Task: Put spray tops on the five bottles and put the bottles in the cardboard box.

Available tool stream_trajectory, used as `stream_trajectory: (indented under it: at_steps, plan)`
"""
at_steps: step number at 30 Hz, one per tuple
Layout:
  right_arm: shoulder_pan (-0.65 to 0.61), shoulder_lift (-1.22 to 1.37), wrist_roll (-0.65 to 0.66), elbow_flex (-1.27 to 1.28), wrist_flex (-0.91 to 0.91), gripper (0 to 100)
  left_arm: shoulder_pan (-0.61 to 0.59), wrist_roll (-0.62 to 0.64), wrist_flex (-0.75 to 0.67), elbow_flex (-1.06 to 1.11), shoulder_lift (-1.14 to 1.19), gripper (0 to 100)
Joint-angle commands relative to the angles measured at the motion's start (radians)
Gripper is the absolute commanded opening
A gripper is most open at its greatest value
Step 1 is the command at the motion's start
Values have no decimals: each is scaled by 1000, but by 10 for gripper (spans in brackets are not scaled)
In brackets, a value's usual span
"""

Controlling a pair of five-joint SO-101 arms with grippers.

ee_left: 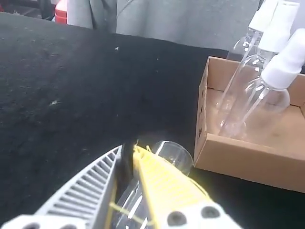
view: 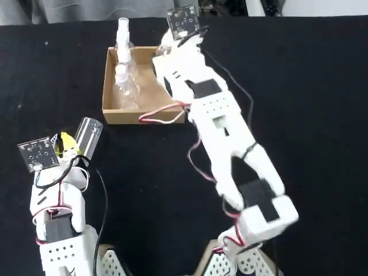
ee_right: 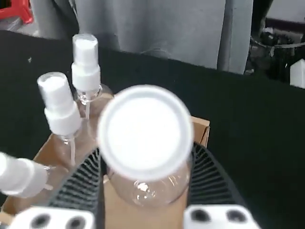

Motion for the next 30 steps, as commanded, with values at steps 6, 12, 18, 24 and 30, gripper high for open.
stream_trajectory:
  at_steps: [6,12,18,24,30]
  plan:
    - [0,133,-15,-188,-34,96,-8,-8,-18,4,-9,33]
    - [-9,173,-15,-206,-44,96,-10,-8,-18,4,-9,33]
    - [-25,231,-17,-200,-140,96,-36,-8,-17,2,-9,33]
    - [-37,326,-17,-205,-221,96,-36,-8,-17,2,-9,33]
    - [-38,351,-17,-202,-224,96,-36,-8,-17,2,-9,33]
